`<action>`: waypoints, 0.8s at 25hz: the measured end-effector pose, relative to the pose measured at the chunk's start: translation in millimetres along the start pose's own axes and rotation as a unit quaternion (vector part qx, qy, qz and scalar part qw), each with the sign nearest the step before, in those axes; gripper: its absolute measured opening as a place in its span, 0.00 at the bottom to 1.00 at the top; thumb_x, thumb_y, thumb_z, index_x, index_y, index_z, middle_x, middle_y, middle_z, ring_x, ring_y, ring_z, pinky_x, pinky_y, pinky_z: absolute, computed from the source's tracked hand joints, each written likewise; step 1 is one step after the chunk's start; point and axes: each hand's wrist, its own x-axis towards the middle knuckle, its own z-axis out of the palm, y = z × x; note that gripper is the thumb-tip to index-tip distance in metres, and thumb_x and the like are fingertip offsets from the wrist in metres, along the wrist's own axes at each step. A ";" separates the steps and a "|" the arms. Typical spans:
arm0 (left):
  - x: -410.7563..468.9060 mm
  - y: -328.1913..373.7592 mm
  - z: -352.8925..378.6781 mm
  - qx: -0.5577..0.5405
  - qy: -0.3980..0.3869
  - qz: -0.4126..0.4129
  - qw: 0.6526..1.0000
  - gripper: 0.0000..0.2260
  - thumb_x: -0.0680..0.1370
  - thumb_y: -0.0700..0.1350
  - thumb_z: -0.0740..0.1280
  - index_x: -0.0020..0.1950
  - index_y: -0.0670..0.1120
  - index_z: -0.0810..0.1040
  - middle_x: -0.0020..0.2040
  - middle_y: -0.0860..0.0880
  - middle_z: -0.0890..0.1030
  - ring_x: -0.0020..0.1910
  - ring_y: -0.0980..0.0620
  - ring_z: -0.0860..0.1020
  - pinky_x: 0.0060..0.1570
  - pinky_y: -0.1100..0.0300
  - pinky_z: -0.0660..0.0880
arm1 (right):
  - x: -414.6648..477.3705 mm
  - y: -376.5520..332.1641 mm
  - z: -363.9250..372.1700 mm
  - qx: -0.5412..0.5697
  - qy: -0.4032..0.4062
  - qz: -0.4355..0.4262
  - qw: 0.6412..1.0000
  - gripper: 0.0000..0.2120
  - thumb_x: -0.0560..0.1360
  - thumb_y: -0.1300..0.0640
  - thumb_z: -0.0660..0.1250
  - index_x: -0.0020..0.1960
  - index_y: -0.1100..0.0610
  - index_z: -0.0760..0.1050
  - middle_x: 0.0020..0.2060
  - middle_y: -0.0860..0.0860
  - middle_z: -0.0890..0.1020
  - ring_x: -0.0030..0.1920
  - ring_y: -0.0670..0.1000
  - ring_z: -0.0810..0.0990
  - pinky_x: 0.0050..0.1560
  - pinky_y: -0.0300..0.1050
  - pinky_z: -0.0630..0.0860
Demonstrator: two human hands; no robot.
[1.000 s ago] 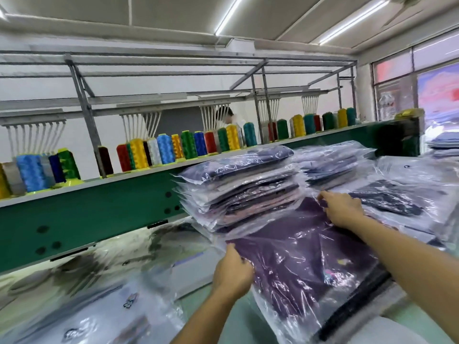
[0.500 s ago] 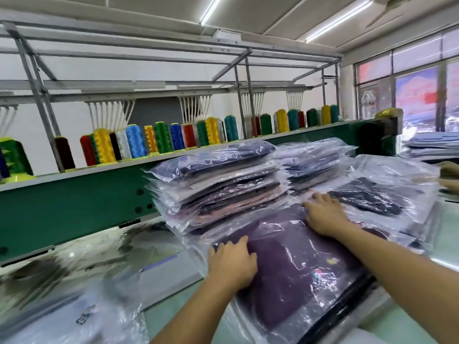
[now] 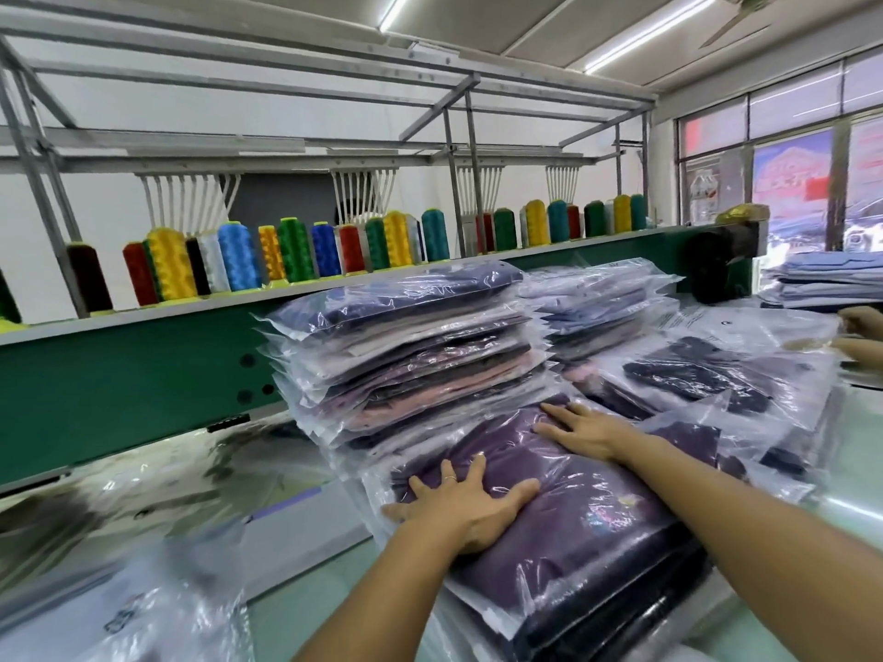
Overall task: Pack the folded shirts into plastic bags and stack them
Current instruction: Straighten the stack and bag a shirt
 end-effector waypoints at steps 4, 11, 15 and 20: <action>1.3 -0.5 1.6 0.018 -0.003 0.006 1.000 0.52 0.61 0.86 0.43 0.81 0.64 0.42 0.83 0.51 0.41 0.80 0.32 0.42 0.69 0.22 0.47 | 0.5 1.8 5.4 -0.045 -0.024 0.022 0.998 0.41 0.70 0.19 0.46 0.79 0.33 0.42 0.82 0.51 0.45 0.81 0.60 0.49 0.76 0.68 0.53; -21.2 -3.7 5.0 0.037 0.132 0.051 0.989 0.35 0.78 0.72 0.55 0.77 0.51 0.62 0.75 0.45 0.69 0.74 0.38 0.66 0.69 0.32 0.62 | -24.1 -38.5 -4.7 -0.159 0.088 0.047 0.982 0.20 0.82 0.48 0.58 0.73 0.49 0.69 0.72 0.53 0.72 0.72 0.57 0.70 0.67 0.56 0.72; -53.9 -31.3 -6.2 0.015 0.250 0.062 0.966 0.22 0.80 0.63 0.59 0.66 0.50 0.72 0.64 0.47 0.78 0.65 0.42 0.75 0.65 0.41 0.70 | -56.0 -91.9 -11.4 -0.156 0.176 0.010 0.972 0.14 0.77 0.53 0.63 0.63 0.51 0.74 0.63 0.52 0.79 0.65 0.57 0.76 0.57 0.51 0.74; -102.4 -95.5 -42.1 -0.028 0.330 0.025 0.943 0.15 0.81 0.59 0.62 0.62 0.51 0.73 0.59 0.50 0.80 0.60 0.45 0.78 0.59 0.49 0.73 | -96.8 -189.5 -12.5 0.036 0.213 -0.105 0.971 0.04 0.74 0.55 0.63 0.48 0.49 0.71 0.47 0.50 0.82 0.49 0.57 0.80 0.45 0.49 0.75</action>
